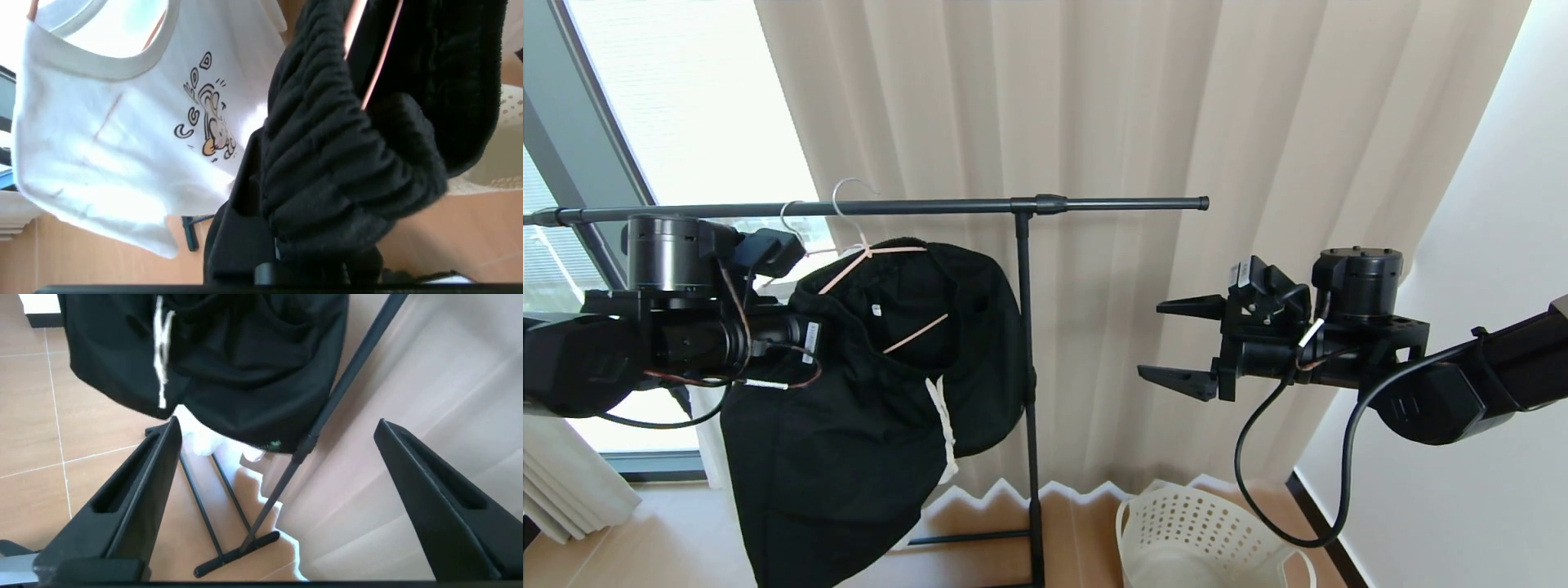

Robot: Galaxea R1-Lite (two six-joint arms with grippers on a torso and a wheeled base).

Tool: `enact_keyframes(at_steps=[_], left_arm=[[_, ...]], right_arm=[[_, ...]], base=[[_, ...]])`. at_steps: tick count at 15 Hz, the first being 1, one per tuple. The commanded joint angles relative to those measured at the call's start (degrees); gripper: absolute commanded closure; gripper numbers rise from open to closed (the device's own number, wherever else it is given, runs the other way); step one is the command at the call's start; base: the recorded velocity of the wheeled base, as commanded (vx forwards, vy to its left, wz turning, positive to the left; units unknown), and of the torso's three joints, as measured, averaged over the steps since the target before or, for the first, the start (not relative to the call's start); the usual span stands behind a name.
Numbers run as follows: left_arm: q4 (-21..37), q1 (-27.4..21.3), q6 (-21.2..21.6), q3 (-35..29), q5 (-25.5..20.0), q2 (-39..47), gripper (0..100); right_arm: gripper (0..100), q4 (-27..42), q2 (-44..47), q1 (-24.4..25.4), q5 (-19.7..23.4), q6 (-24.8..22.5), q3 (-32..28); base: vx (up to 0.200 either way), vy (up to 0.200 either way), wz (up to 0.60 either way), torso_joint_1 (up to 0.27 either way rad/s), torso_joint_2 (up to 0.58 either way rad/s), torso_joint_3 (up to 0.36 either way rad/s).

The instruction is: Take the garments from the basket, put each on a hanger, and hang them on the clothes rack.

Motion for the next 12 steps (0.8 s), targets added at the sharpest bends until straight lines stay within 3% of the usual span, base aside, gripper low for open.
enact_keyframes(at_steps=[1, 5, 12], left_arm=[[0.1, -1.8, -2.0, -3.8, 1.8, 4.9, 100], [0.1, -3.3, -5.2, -9.4, 4.1, 10.5, 100], [0.0, -3.2, -8.6, -18.3, 4.2, 18.3, 100]], right_arm=[[0, 0.0, -0.1, 0.1, 0.0, 0.0, 0.0], [0, 0.0, -0.1, 0.0, 0.0, 0.0, -0.2], [0, 0.0, -0.1, 0.0, 0.0, 0.0, -0.2]], base=[[0.000, 0.000, 0.00, 0.000, 0.00, 0.000], [0.000, 0.000, 0.00, 0.000, 0.00, 0.000], [0.000, 0.000, 0.00, 0.000, 0.00, 0.000]])
